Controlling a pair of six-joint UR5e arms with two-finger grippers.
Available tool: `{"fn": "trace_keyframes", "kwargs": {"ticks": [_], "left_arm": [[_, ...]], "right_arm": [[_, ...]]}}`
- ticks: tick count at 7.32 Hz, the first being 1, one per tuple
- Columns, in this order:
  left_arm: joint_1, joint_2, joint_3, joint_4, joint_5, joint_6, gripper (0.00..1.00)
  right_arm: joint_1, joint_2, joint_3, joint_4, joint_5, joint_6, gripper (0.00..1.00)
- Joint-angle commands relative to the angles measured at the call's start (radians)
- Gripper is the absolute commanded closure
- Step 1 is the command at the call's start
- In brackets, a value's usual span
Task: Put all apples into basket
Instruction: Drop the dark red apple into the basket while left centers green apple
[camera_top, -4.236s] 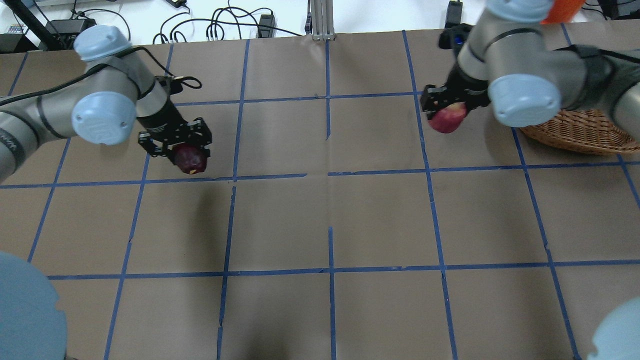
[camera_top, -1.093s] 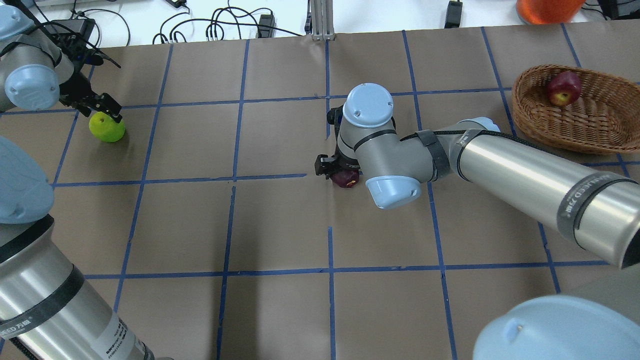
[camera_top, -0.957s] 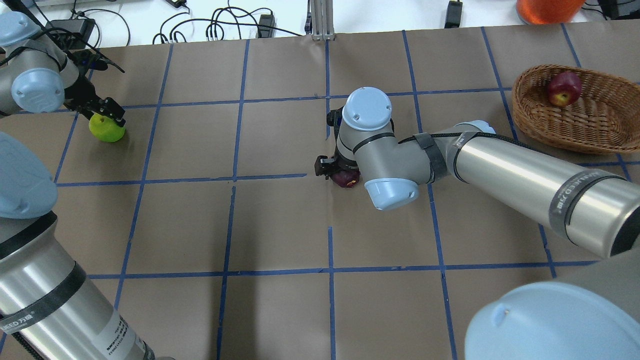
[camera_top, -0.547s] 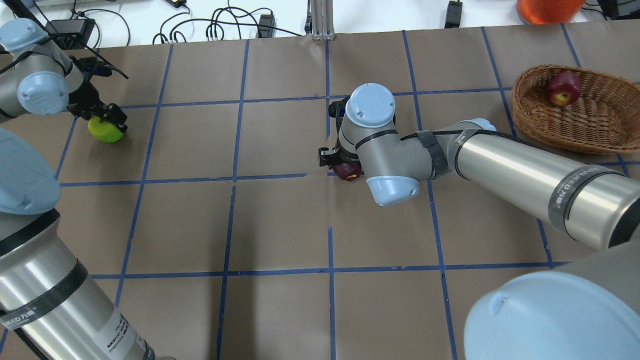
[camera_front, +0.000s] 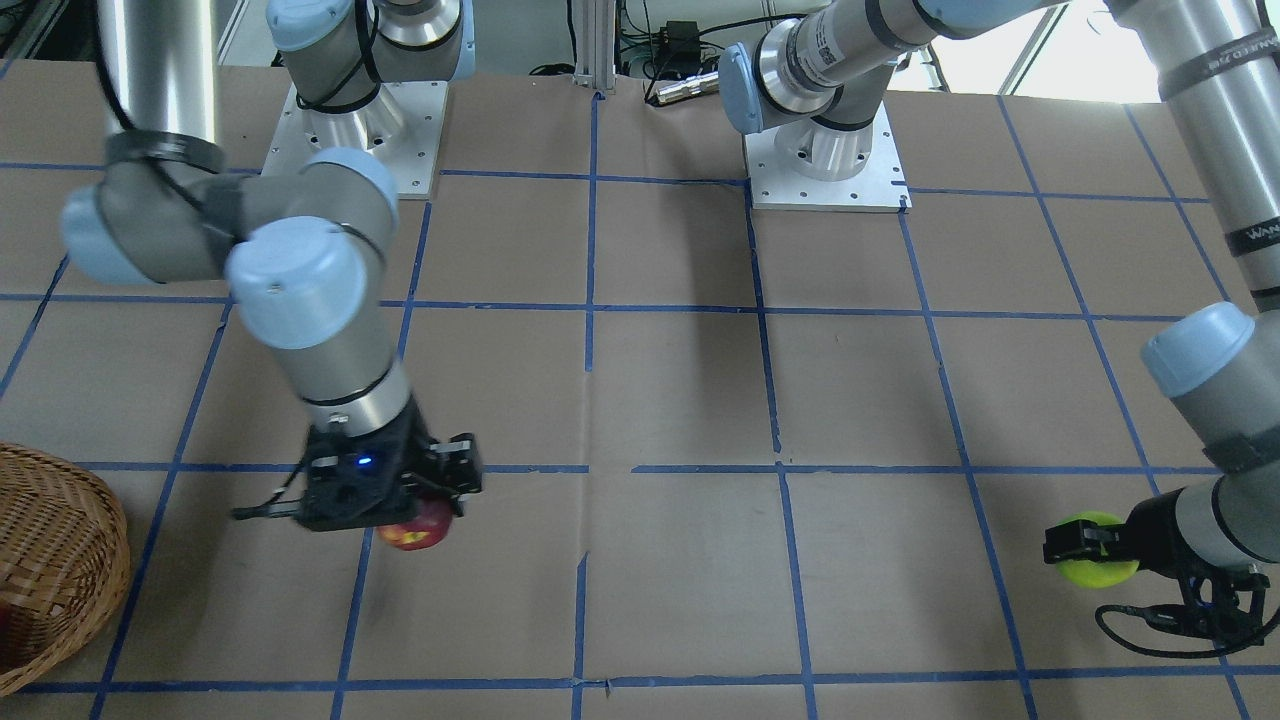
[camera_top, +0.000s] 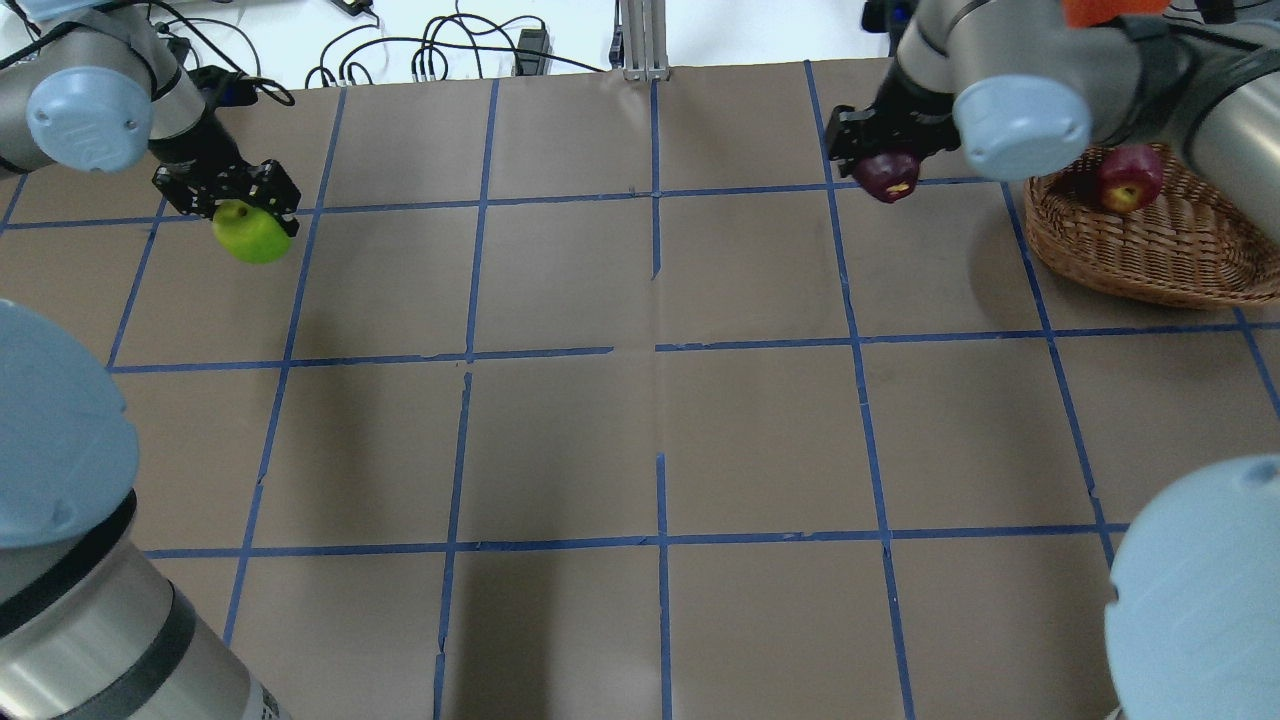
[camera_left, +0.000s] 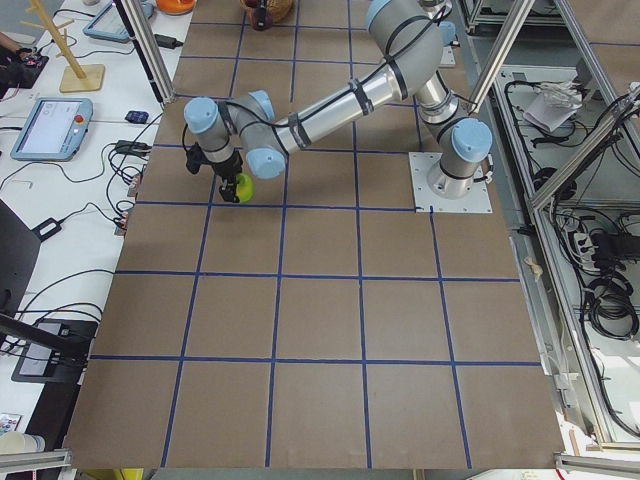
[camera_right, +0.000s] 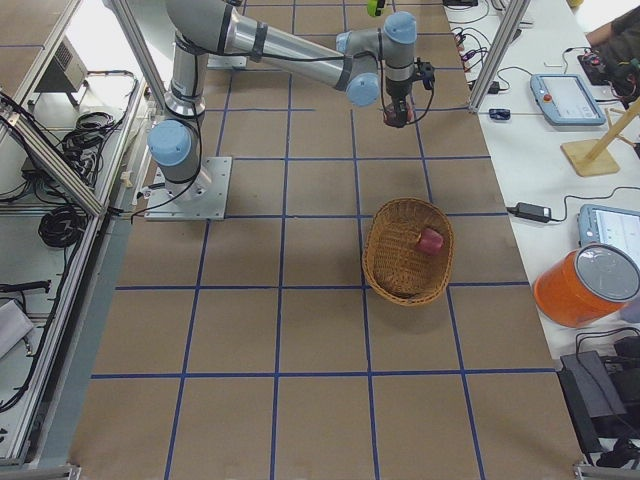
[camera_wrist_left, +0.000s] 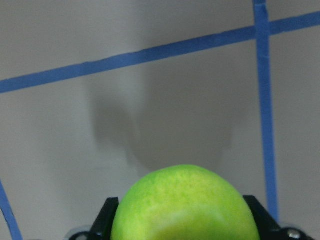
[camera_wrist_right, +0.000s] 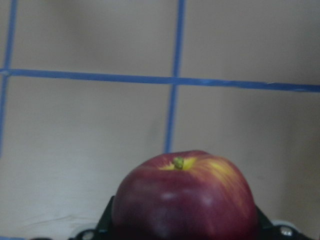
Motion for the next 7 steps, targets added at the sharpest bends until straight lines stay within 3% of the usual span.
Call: {"fn": "trace_keyframes", "kwargs": {"ticks": [1,3,5,7], "left_arm": [[-0.208,0.086,-0.07,-0.021,-0.072,-0.367,0.59],[-0.403,0.065,-0.075,0.039,-0.074,-0.676,0.59],[-0.575,0.038,-0.124,0.136,-0.12,-0.92,0.57],[-0.659,0.022,-0.214,0.24,-0.12,-0.94,0.52]], "right_arm": [[-0.293,0.061,-0.12,0.08,-0.036,-0.331,0.99],[-0.462,0.166,-0.139,0.054,-0.031,-0.543,0.98],[-0.507,0.246,-0.154,-0.035,-0.024,-0.655,0.92],[-0.507,0.283,-0.183,-0.044,0.002,-0.668,0.0]]}}
